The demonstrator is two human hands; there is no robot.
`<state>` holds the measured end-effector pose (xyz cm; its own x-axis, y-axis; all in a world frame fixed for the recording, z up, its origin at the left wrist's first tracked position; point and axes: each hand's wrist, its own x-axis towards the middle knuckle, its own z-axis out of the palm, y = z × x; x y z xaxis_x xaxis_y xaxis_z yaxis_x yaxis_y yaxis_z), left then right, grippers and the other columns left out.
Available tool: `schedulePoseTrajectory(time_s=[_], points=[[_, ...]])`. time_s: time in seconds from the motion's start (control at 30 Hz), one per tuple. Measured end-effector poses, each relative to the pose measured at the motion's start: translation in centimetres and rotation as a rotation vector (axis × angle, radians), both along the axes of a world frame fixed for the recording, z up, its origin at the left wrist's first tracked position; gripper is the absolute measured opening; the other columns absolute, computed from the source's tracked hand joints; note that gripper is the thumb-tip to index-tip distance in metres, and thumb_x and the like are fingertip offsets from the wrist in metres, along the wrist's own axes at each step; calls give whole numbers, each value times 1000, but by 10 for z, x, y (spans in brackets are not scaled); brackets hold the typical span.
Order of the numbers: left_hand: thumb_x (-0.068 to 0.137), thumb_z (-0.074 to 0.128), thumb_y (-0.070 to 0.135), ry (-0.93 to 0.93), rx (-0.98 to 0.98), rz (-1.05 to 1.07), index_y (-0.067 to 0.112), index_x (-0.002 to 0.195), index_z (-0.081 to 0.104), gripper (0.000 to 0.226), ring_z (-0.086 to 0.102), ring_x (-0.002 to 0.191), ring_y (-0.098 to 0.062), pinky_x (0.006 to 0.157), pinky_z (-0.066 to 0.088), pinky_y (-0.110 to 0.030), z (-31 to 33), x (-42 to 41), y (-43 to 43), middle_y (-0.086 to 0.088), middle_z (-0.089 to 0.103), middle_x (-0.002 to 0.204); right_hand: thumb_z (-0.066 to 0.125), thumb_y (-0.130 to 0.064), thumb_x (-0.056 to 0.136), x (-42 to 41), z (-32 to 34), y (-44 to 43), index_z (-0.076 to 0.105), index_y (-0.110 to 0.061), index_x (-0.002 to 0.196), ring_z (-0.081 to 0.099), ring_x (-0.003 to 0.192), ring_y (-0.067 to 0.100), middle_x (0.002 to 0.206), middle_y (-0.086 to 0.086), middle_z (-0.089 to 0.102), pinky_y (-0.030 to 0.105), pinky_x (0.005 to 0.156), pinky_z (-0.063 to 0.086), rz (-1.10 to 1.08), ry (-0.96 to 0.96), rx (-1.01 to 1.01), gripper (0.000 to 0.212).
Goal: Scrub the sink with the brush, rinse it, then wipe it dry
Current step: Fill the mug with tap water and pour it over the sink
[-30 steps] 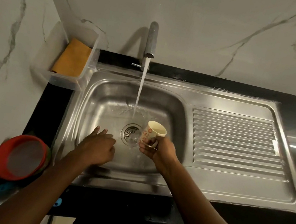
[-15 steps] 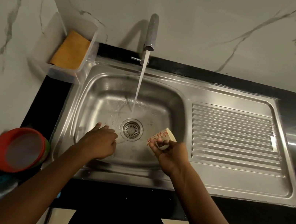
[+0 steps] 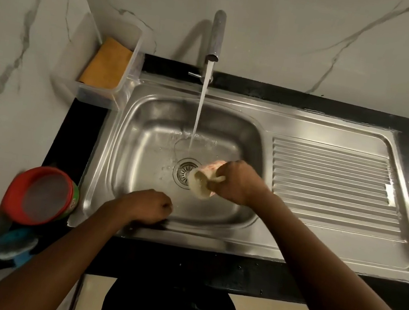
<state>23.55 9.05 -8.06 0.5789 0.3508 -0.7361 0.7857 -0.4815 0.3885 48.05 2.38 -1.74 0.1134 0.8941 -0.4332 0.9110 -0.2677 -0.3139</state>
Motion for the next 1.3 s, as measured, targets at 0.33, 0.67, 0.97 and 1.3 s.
schedulePoseTrajectory(time_s=[0.33, 0.67, 0.97, 1.3], points=[[110, 38, 45, -24, -164, -20, 19, 136, 64, 45, 55, 131, -24, 109, 40, -32, -2, 21, -22, -7, 58, 147, 67, -54, 90, 11, 29, -4, 74, -18, 117, 70, 99, 27, 116, 6, 74, 30, 75, 46, 449, -338, -118, 45], [106, 42, 54, -205, -64, 163, 31, 137, 63, 44, 58, 128, -17, 112, 43, -37, 1, 20, -9, 3, 64, 141, 70, -37, 91, 49, 19, 1, 79, -6, 83, 73, 72, 27, 74, 11, 76, 36, 67, 61, -569, 282, 55, 33], [107, 45, 48, -414, 71, 351, 28, 106, 71, 33, 66, 95, -13, 86, 52, -35, 38, 14, 12, 6, 73, 104, 58, -31, 103, -9, 27, 47, 69, -3, 107, 73, 76, 32, 90, 23, 76, 48, 83, 63, -926, 942, 182, 30], [104, 44, 53, -600, 261, 553, 25, 86, 67, 40, 66, 70, -13, 74, 56, -41, 75, 12, 29, 3, 68, 72, 58, -28, 101, -22, 59, 87, 68, -1, 109, 74, 77, 28, 86, 17, 75, 46, 84, 64, -939, 1039, 329, 30]])
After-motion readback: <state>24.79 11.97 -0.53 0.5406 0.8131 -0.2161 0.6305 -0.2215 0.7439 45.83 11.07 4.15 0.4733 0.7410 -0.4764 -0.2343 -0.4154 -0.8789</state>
